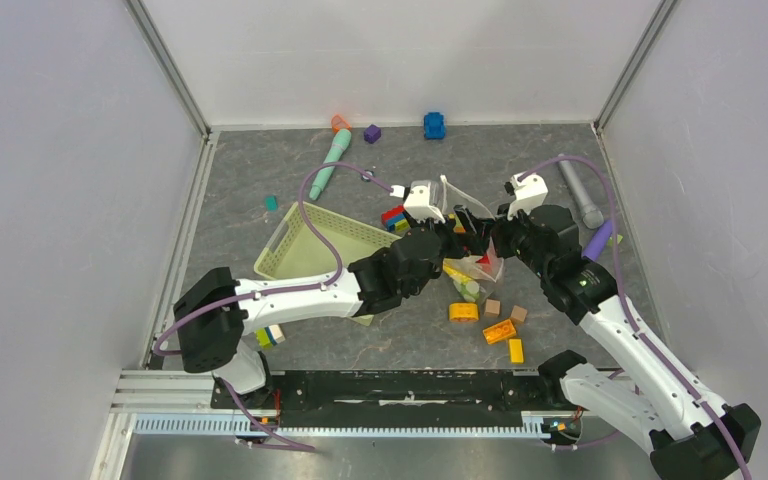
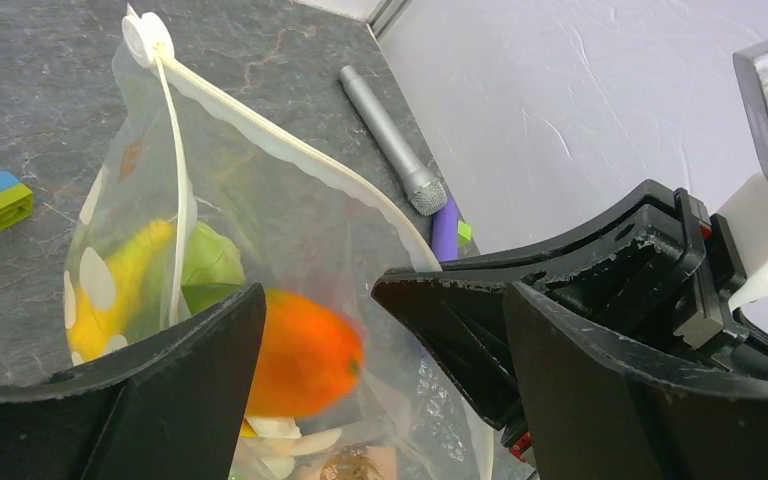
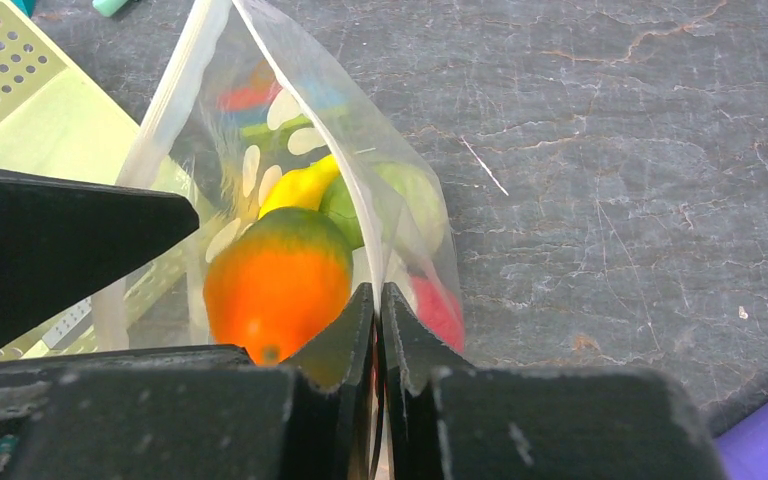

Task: Place the food in the zip-top bag and seal the zipper
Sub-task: Place the fake fruit in the zipper food storage bag.

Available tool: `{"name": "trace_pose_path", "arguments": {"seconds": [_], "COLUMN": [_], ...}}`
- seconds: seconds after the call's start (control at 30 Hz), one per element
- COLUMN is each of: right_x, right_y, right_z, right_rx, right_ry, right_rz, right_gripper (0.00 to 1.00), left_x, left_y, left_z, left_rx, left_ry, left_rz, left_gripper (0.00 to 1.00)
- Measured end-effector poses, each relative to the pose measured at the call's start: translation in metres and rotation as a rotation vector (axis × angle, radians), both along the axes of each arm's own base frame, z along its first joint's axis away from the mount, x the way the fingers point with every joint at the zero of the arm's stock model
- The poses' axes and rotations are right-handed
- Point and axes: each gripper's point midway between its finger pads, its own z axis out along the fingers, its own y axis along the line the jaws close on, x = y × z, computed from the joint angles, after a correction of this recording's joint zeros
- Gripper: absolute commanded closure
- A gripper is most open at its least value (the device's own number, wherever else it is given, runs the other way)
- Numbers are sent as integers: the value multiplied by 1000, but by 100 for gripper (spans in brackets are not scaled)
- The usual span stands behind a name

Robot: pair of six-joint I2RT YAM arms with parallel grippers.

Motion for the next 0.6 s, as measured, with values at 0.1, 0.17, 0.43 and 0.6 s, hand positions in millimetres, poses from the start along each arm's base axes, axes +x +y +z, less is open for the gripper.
{"name": "trace_pose_path", "arguments": {"seconds": [0.1,0.17,0.43,0.6], "right_x": [0,0,0,0], "right_y": [0,0,0,0], "right_z": [0,0,0,0], "right_rx": [0,0,0,0], "right_ry": [0,0,0,-1], "right_rz": [0,0,0,0], "right_gripper": [90,90,90,90], "left_x": [0,0,-5,-12], "left_y": [0,1,-2,-6], "left_z": [0,0,3,10], "left_rx": [4,7,58,114], "left_ry": [-3,-4,-32,-55], "left_rz": [1,1,-47,-122], "left_gripper": [1,0,0,0]}}
